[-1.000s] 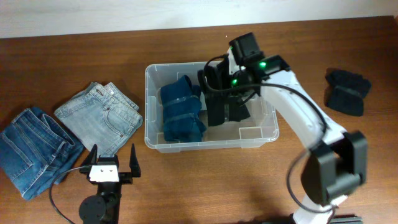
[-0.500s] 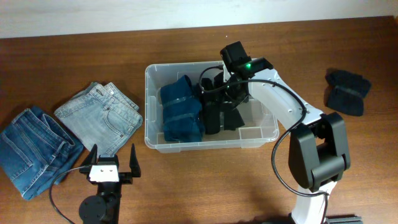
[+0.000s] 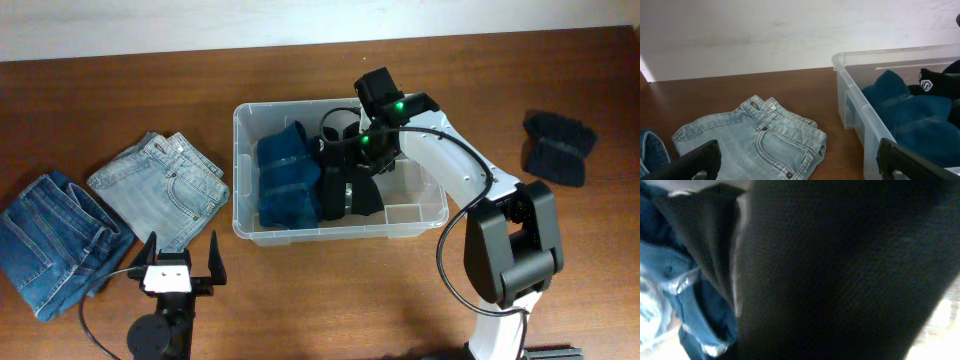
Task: Pack container
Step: 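Lower the black garment beside the teal one and release it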
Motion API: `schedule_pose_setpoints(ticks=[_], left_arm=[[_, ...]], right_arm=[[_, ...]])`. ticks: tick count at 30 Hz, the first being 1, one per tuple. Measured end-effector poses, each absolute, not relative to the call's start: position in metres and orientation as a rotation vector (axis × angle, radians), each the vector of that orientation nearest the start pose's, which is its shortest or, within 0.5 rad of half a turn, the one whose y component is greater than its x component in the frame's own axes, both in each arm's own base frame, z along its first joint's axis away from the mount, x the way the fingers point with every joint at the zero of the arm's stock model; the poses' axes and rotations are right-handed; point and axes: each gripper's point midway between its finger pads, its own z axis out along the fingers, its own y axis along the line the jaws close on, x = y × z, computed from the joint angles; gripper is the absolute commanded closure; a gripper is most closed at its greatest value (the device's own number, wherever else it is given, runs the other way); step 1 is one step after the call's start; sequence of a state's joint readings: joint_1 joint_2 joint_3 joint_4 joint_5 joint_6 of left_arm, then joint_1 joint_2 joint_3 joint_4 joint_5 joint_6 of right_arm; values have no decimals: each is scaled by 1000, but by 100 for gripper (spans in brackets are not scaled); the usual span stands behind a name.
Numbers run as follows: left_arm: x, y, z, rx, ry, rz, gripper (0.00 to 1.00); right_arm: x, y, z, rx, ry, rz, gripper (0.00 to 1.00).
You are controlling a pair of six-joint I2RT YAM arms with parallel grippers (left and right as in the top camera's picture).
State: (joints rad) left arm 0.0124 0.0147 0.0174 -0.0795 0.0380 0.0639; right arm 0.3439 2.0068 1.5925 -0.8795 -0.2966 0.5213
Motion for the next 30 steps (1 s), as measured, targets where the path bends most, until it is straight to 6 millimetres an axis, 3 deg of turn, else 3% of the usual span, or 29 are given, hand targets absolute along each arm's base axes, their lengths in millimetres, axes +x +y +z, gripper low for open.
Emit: schedule_pose_setpoints(ticks=[5, 13, 20, 30], left_arm=[[246, -3, 159, 71, 1646, 27, 1], [246, -3, 159, 71, 1646, 27, 1], [246, -3, 159, 71, 1646, 27, 1], [246, -3, 159, 71, 1646, 27, 1]], right_arm=[[401, 199, 80, 158, 2955, 582, 22], [404, 194, 79, -47, 2931, 515, 1], [407, 191, 81, -260, 2890, 464, 1], [426, 182, 123, -397, 2809, 325, 2]])
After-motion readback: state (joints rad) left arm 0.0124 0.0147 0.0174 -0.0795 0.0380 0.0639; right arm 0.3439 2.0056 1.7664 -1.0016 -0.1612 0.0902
